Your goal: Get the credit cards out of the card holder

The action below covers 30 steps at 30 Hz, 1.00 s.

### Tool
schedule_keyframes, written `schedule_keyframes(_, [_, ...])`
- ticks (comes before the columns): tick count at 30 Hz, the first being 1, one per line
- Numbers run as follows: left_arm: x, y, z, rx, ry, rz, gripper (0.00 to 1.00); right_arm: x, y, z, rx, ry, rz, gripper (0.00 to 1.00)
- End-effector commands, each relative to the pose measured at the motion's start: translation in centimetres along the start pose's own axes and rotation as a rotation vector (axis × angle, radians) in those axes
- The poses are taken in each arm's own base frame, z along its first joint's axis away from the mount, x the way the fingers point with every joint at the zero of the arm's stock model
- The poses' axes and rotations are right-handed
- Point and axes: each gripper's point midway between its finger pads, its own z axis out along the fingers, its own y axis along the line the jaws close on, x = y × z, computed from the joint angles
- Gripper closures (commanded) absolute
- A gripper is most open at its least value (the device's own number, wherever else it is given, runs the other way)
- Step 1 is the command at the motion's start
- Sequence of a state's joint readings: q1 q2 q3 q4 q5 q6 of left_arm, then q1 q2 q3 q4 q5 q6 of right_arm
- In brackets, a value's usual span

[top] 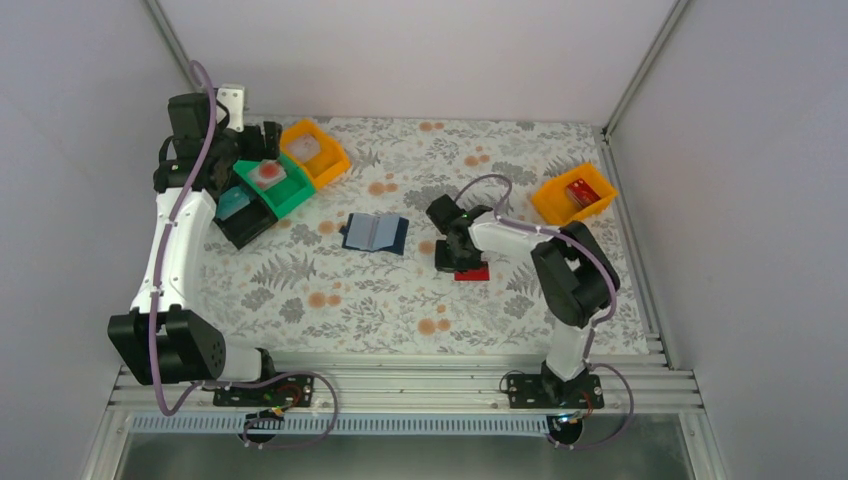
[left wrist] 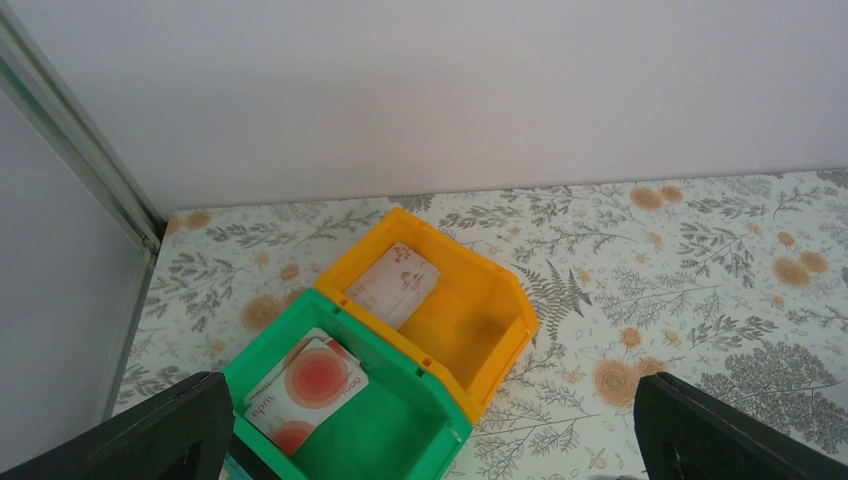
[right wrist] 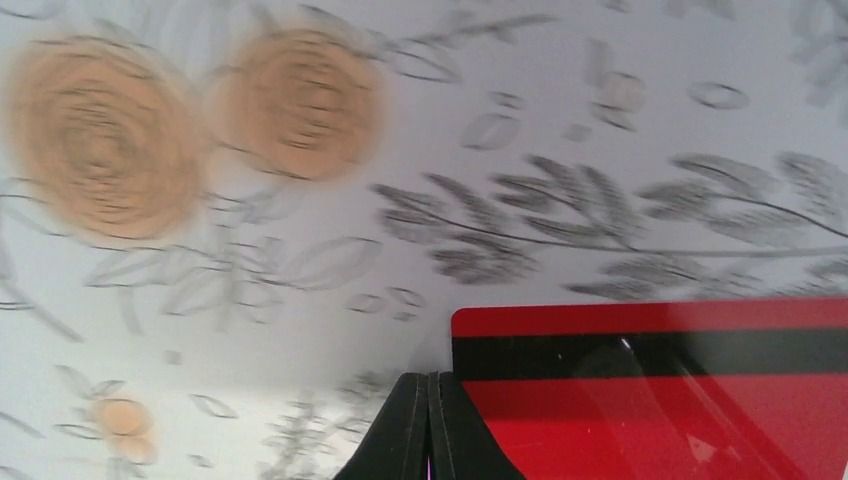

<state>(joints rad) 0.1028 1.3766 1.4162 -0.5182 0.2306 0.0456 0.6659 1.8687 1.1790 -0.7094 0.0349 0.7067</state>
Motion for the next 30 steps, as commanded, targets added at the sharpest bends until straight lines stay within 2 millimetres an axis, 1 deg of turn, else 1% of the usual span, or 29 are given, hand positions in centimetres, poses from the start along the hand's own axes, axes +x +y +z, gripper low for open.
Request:
schedule_keyframes(1, [-0.7, 0.5, -0.3, -0.025, -0.007, 0.008, 0.00, 1.6, -5.3, -0.1, 0.141, 0.033, 0.059, 0.96])
schedule_keyframes(4, [-0.9, 0.5, -0.5, -0.027, -0.012, 0.010, 0.00, 2.3, -8.7, -0.5, 0.207, 0.039, 0.105, 0.96])
schedule_keyframes(8, [-0.9, 0.6, -0.5, -0.032, -0.013, 0.008, 0.00, 2.5, -12.5, -1.5, 0.233, 0.018, 0.177, 0.96])
schedule_keyframes(9, [-0.9, 0.6, -0.5, -0.033, -0.012, 0.008, 0.00, 2.0, -13.0, -2.3, 0.205, -0.014, 0.202, 0.96])
schedule_keyframes(11, [-0.9, 0.5, -0.5, -0.032, -0.012, 0.009, 0.00, 1.4, -13.7, -2.6, 0.170, -0.037, 0.226, 0.96])
schedule_keyframes(14, [-0.9, 0.6, -0.6, -0.034, -0.013, 0.010, 0.00, 0.3, -13.4, -3.3, 0.136, -0.065, 0.223, 0.96])
schedule_keyframes(15, [-0.9, 0.6, -0.6, -0.035, -0.013, 0.011, 0.00, -0.2, -12.8, -3.5, 0.107, -0.070, 0.214, 0.96])
schedule_keyframes(18, [-1.0, 0.6, -0.6, -0.039, -0.015, 0.012, 0.00, -1.4, -9.3, -4.1, -0.041, -0.092, 0.180, 0.96])
schedule_keyframes(20, [-1.0, 0.6, -0.6, -0.039, -0.014, 0.012, 0.00, -2.3, -7.2, -4.9, -0.103, -0.128, 0.169, 0.96])
schedule_keyframes(21, [-1.0, 0.6, -0.6, -0.040, -0.015, 0.012, 0.00, -2.8, -6.5, -5.2, -0.118, -0.145, 0.165, 0.96])
schedule_keyframes(22, [-1.0, 0.6, -0.7, -0.040, -0.016, 0.012, 0.00, -3.1, -6.2, -5.0, -0.119, -0.147, 0.160, 0.96])
schedule_keyframes(24, [-1.1, 0.7, -0.7, -0.041, -0.016, 0.014, 0.00, -3.3, -6.3, -4.1, -0.084, -0.121, 0.157, 0.96])
schedule_keyframes(26, [-1.1, 0.7, -0.6, -0.043, -0.016, 0.014, 0.00, -2.6, -6.6, -2.3, -0.049, -0.067, 0.161, 0.96])
schedule_keyframes(28, [-1.0, 0.8, -0.6, -0.046, -0.014, 0.014, 0.00, -2.1, -6.9, -1.9, -0.049, -0.065, 0.174, 0.96])
schedule_keyframes(30, [-1.0, 0.8, -0.6, -0.047, -0.012, 0.013, 0.00, -1.4, -8.0, -1.6, -0.009, -0.061, 0.187, 0.96])
